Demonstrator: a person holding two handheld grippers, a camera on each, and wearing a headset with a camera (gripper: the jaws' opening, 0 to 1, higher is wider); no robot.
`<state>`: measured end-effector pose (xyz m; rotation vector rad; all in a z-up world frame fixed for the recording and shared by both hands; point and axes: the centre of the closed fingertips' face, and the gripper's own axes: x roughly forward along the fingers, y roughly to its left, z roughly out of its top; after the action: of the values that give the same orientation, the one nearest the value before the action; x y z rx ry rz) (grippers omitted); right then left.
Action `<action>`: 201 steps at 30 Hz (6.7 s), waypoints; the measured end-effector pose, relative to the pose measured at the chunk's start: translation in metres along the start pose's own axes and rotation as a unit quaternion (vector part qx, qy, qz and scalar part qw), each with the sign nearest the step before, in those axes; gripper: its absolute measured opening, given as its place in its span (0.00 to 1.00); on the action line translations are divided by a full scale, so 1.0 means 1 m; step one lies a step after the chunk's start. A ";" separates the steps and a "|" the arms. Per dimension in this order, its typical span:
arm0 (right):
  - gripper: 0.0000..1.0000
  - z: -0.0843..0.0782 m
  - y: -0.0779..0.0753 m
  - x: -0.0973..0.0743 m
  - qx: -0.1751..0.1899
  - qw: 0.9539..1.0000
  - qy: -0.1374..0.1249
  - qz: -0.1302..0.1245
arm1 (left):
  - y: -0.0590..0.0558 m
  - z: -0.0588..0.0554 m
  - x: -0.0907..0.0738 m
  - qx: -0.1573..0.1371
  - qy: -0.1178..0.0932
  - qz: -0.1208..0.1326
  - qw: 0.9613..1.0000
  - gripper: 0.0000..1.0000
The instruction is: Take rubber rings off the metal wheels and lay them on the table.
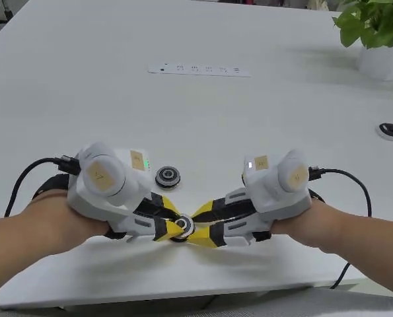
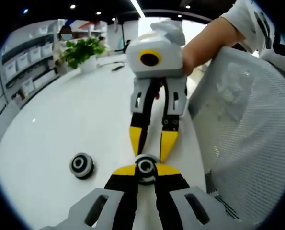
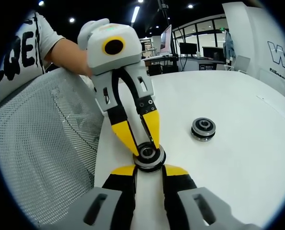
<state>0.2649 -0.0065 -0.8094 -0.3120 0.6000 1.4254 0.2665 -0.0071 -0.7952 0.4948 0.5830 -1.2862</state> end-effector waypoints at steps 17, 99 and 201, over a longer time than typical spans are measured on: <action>0.06 -0.004 0.001 -0.004 0.008 1.000 0.006 0.003 | 0.000 0.000 -0.001 0.000 0.000 0.002 1.000 0.13; 0.24 0.008 0.002 0.008 -0.012 1.000 -0.012 -0.010 | 0.001 -0.001 -0.001 -0.003 -0.005 0.002 1.000 0.13; 0.00 -0.004 -0.006 -0.010 0.177 0.984 -0.006 -0.013 | 0.001 0.000 0.000 -0.009 -0.006 0.009 1.000 0.12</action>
<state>0.2698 -0.0174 -0.8076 -0.0293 0.8217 1.2666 0.2671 -0.0066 -0.7952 0.4765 0.5780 -1.2657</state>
